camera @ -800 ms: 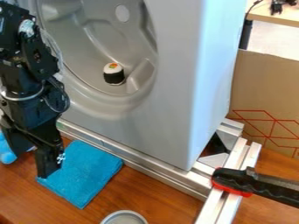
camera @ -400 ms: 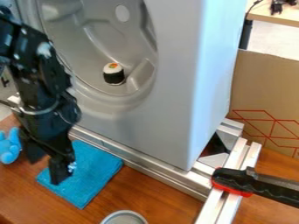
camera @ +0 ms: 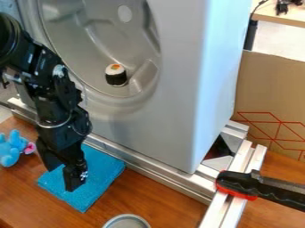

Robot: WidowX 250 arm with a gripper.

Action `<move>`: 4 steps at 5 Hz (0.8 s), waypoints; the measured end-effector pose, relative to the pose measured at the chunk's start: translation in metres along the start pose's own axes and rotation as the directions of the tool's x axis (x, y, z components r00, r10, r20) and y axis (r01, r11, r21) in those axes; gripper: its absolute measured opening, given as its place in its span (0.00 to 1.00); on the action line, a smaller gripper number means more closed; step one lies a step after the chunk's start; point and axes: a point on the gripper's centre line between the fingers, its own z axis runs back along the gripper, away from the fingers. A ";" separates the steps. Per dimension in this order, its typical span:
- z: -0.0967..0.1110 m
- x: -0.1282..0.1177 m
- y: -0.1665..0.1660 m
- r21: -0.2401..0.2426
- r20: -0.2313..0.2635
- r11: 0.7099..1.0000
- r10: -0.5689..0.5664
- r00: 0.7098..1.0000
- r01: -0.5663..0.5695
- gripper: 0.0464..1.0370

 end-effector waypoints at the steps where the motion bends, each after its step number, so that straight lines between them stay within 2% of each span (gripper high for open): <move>1: -0.012 0.011 0.002 0.005 0.043 1.000 0.011 0.999 -0.011 0.96; 2: -0.015 0.021 0.011 -0.013 0.107 0.998 0.063 0.992 -0.062 0.96; 4: -0.033 0.035 0.018 -0.019 0.096 0.995 0.100 0.990 -0.099 0.96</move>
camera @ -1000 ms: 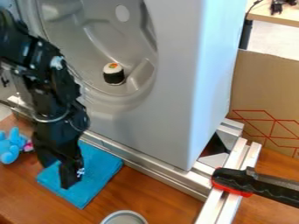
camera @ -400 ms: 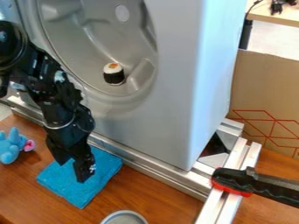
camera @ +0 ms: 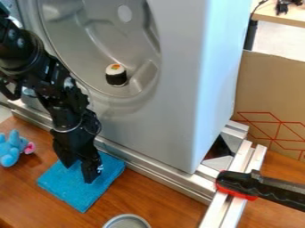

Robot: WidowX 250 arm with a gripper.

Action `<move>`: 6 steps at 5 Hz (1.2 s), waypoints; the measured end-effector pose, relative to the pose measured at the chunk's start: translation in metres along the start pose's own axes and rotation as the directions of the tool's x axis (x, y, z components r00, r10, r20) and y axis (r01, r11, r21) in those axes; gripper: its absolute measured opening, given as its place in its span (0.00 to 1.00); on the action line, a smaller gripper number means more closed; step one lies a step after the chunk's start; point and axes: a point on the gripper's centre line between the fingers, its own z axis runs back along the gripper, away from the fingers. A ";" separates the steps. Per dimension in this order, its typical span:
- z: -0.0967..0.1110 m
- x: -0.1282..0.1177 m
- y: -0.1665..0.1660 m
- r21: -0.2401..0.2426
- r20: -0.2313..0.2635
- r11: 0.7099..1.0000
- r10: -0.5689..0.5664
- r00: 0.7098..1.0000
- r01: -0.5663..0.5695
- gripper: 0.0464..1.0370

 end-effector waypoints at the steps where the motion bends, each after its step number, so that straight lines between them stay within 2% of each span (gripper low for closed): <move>1: -0.013 0.000 -0.001 -0.007 -0.003 1.000 0.006 1.000 -0.006 0.96; 2: -0.018 -0.005 0.000 0.009 -0.009 1.000 0.021 1.000 -0.021 0.96; 3: -0.017 -0.029 0.001 0.014 -0.059 0.999 0.047 0.997 -0.047 0.96; 4: -0.017 -0.064 0.002 -0.007 -0.125 0.996 0.086 0.988 -0.088 0.96; 5: -0.017 -0.086 0.008 0.002 -0.160 0.995 0.102 0.982 -0.103 0.96; 6: -0.017 -0.092 0.017 0.014 -0.163 0.992 0.125 0.979 -0.125 0.96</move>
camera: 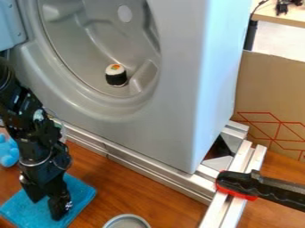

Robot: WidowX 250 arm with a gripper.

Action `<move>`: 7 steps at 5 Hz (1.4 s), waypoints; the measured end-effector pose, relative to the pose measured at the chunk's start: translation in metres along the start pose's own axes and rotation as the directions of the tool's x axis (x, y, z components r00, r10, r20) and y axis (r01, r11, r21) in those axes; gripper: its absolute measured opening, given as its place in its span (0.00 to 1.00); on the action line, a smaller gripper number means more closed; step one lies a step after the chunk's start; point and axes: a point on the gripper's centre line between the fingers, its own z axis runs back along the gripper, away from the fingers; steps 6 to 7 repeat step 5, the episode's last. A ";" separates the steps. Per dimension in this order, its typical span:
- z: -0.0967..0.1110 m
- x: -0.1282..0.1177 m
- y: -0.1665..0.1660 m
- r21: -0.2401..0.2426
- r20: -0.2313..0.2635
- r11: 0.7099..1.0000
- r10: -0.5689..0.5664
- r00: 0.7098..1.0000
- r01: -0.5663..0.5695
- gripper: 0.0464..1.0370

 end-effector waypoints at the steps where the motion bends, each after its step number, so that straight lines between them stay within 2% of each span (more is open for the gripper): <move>1: 0.001 -0.002 -0.006 -0.039 -0.009 0.999 -0.028 1.000 0.027 0.96; 2: 0.032 0.001 -0.009 -0.056 0.040 0.998 -0.024 0.999 0.027 0.96; 3: 0.071 0.002 -0.005 -0.030 0.072 1.000 0.000 0.997 0.003 0.96; 4: 0.089 0.002 0.000 -0.013 0.066 1.000 0.005 0.998 -0.004 0.96; 5: 0.105 0.003 0.005 0.052 -0.014 0.997 -0.057 0.998 0.058 0.96; 7: 0.105 0.003 0.005 0.052 -0.014 0.997 -0.057 0.998 0.058 0.96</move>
